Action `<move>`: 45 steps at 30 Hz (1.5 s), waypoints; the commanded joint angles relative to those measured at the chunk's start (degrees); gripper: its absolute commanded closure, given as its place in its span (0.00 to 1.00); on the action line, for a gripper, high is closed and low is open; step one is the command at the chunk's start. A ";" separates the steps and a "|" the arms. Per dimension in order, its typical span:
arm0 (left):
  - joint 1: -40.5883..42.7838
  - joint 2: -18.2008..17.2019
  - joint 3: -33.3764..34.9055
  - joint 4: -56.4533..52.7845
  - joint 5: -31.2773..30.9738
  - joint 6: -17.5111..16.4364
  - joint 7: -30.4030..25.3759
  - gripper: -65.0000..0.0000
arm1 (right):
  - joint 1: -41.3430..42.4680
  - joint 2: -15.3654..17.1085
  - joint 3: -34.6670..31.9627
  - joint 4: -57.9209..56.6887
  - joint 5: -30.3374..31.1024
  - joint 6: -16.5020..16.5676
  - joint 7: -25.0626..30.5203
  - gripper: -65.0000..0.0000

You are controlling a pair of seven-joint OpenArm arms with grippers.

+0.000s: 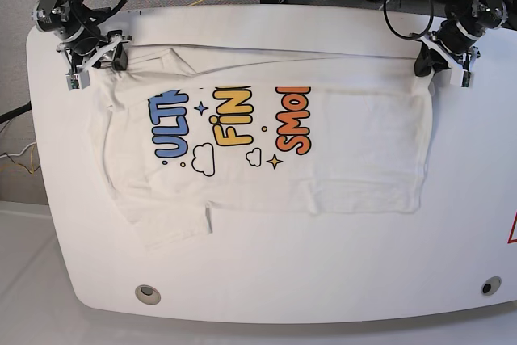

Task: Fold the T-shirt properly
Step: 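Open both grippers and release the folded edge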

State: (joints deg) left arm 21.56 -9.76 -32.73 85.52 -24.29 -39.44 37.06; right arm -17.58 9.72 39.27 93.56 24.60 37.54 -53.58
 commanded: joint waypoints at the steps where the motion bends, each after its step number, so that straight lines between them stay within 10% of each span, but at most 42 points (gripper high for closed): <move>1: 1.43 0.57 0.60 -1.52 10.01 1.68 10.90 0.96 | -0.39 0.70 0.25 0.46 -1.96 -0.57 -1.49 0.48; 8: 1.43 0.48 0.51 -0.02 10.01 1.68 10.90 0.95 | -0.39 0.61 0.25 0.55 -1.96 -0.48 -1.49 0.29; 26: 1.34 1.72 -3.01 9.12 10.01 1.68 10.90 0.30 | 0.05 0.79 0.25 0.55 -1.96 -0.48 -1.49 0.31; 45: 0.28 1.72 -3.01 10.97 9.92 1.68 10.99 0.28 | 1.01 0.88 0.25 0.55 -1.96 -0.48 -1.49 0.31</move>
State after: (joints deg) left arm 22.15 -7.66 -35.53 96.01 -15.44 -38.02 46.15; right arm -16.56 9.87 39.31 93.80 23.88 37.52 -53.84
